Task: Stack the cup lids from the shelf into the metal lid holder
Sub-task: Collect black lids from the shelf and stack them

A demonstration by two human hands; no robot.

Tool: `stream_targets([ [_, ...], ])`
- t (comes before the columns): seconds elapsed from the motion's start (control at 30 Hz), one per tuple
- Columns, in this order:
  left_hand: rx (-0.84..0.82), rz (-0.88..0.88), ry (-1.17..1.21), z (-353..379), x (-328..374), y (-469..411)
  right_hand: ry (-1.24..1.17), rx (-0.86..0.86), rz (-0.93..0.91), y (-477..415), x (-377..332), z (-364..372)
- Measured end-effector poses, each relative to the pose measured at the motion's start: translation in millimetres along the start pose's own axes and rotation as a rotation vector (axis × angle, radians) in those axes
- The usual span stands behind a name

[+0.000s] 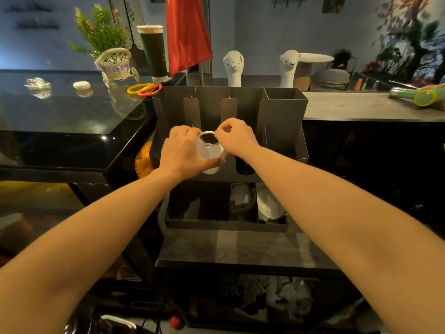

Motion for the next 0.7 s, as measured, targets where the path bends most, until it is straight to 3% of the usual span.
stream_targets([
  [0.17, -0.104, -0.142, -0.255, 10.5, -5.7, -17.0, 0.350, -0.077, -0.157, -10.9, -5.6, 2.4],
  [0.37, -0.219, -0.179, -0.267, 31.5, -1.0, -30.4, 0.723, -0.215, -0.205, -18.3, -3.5, 23.9],
  [0.7, -0.332, -0.204, -0.380, 55.2, -14.6, -29.5, 0.965, -0.236, -0.291, -25.1, -3.8, 38.4],
])
Point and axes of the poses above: each hand's wrist, its own y-axis away from the middle knuckle, its own z-axis out of the palm, x = y × z, the point moved 6 cm from there along -y, towards the middle knuckle, and after that the axes turned 3 degrees about y, right-handed, at the moved point
